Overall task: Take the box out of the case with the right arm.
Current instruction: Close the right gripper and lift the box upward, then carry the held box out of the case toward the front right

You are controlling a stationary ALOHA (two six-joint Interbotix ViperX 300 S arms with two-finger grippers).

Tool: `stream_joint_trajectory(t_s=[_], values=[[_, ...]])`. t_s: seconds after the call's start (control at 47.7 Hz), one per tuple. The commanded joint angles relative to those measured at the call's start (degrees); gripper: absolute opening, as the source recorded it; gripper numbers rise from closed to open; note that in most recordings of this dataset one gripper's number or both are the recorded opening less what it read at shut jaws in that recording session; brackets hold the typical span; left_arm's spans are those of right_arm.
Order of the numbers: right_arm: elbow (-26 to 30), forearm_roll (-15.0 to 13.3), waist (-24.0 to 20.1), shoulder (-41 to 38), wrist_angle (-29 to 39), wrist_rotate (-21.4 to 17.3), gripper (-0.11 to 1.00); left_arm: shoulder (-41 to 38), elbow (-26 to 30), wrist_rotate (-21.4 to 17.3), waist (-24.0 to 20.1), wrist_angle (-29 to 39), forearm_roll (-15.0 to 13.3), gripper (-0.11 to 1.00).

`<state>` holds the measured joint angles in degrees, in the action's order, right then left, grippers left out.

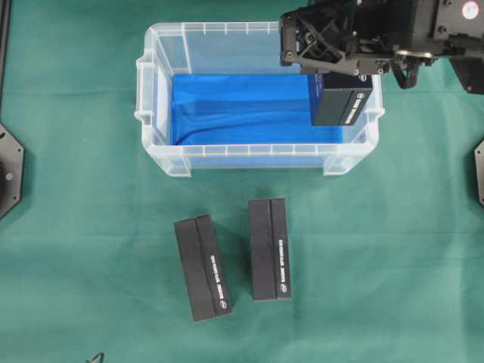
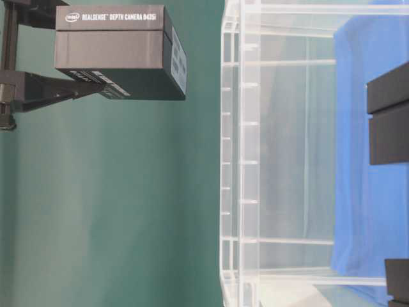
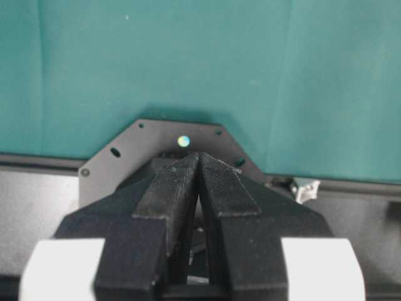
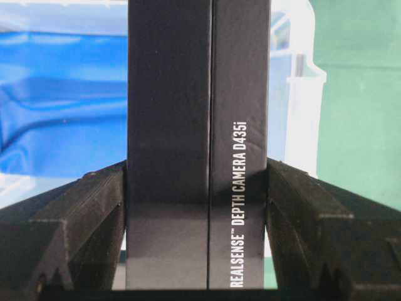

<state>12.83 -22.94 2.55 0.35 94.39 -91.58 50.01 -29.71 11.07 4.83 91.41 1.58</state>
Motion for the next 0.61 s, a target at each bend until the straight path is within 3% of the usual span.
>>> stream_joint_trajectory(t_s=[0.0,0.356,0.587], values=[[1.4,-0.4,-0.3,1.6,0.0,0.1,0.64,-0.3,0.5,0.0,0.0,-0.2,0.1,0.0],[1.4,-0.4,-1.0,1.6,0.7,-0.1,0.64,-0.2,0.5,0.0,0.1,-0.2,0.1,0.0],[1.5,-0.4,-4.0,1.6,3.4,-1.9,0.64,-0.2,0.5,0.0,0.0,-0.1,0.1,0.0]])
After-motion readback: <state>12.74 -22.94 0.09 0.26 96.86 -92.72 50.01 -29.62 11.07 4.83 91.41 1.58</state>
